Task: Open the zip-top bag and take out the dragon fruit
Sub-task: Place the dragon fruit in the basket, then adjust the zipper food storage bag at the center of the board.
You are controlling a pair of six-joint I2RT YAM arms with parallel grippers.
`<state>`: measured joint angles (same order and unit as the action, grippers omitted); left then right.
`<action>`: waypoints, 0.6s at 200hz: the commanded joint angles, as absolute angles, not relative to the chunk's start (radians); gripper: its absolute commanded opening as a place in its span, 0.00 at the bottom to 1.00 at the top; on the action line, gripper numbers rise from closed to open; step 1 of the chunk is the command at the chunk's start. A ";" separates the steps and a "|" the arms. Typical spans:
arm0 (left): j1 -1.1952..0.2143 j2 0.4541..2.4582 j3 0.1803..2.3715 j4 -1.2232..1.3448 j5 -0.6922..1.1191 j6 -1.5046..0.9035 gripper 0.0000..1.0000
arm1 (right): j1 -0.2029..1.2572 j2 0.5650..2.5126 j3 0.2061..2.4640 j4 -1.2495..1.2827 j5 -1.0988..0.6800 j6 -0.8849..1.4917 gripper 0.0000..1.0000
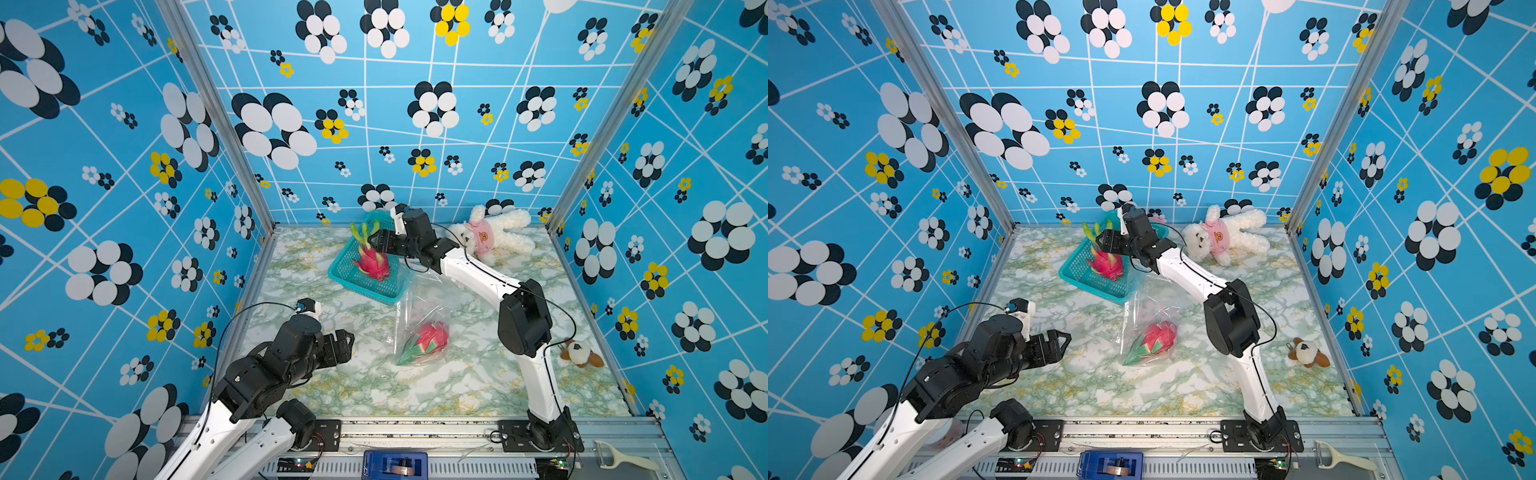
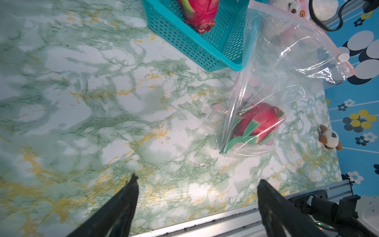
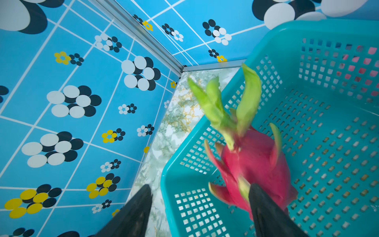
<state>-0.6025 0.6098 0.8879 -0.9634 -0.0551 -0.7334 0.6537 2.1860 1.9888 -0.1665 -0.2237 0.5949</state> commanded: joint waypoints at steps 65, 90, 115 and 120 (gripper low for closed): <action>-0.558 0.796 0.859 -0.757 0.136 -0.742 0.92 | 0.470 2.067 2.367 -1.114 -0.445 0.414 0.61; -0.560 0.825 0.810 -0.688 0.180 -0.796 0.91 | 0.429 2.065 2.399 -1.267 -0.473 0.335 0.51; -0.567 0.843 0.776 -0.647 0.201 -0.833 0.90 | 0.409 2.099 2.414 -1.320 -0.508 0.318 0.40; -0.573 0.851 0.776 -0.651 0.202 -0.837 0.90 | 0.410 2.108 2.417 -1.329 -0.519 0.315 0.38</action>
